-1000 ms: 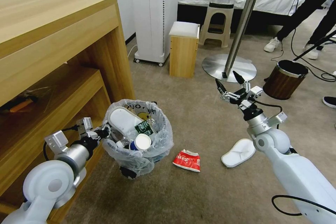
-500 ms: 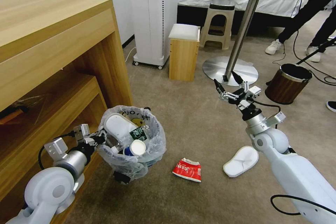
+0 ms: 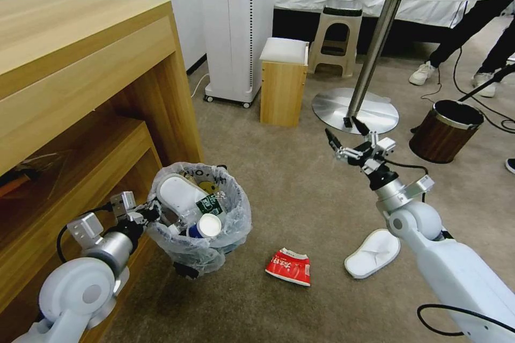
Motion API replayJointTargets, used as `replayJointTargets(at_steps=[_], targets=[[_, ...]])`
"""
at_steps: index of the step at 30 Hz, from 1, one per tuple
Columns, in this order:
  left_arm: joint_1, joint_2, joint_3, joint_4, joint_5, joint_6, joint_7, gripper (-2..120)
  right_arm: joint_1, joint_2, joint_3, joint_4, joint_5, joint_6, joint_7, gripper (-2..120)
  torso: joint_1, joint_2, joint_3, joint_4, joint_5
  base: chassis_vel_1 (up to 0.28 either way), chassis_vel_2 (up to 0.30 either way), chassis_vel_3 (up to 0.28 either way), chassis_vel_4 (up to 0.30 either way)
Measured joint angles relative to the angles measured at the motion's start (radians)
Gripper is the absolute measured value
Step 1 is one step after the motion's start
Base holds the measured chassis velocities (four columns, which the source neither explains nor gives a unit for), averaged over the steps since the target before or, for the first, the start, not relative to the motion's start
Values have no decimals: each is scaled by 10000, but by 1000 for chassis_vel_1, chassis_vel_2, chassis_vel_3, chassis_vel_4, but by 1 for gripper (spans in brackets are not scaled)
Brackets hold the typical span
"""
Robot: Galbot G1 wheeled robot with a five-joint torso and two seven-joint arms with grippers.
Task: Pick up the trash bin and place the garbage on the floor into it.
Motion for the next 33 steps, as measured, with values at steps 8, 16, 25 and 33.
replayJointTargets(at_steps=[8,16,25,33], targets=[[-57,-34,22,-41,-51,13,-9,3,-258,-403,-363,-505,-2030,-1131,-1137,100,0,0,0,-1,3,0,0,0,0],[-109,-74,81,-157,-106,62,-16,3,-450,-623,-554,-895,-4070,-1537,-2448,100,0,0,0,-2,1,0,0,0,0],[-134,-96,112,-187,-120,74,-17,3,-708,-482,-573,-1242,-5693,-1398,-3169,100,0,0,1,-2,2,0,0,0,0],[-134,-102,103,-248,-122,80,-18,3,-783,-225,-404,-1838,-7045,-813,-4188,100,0,0,0,-2,1,0,0,0,0]])
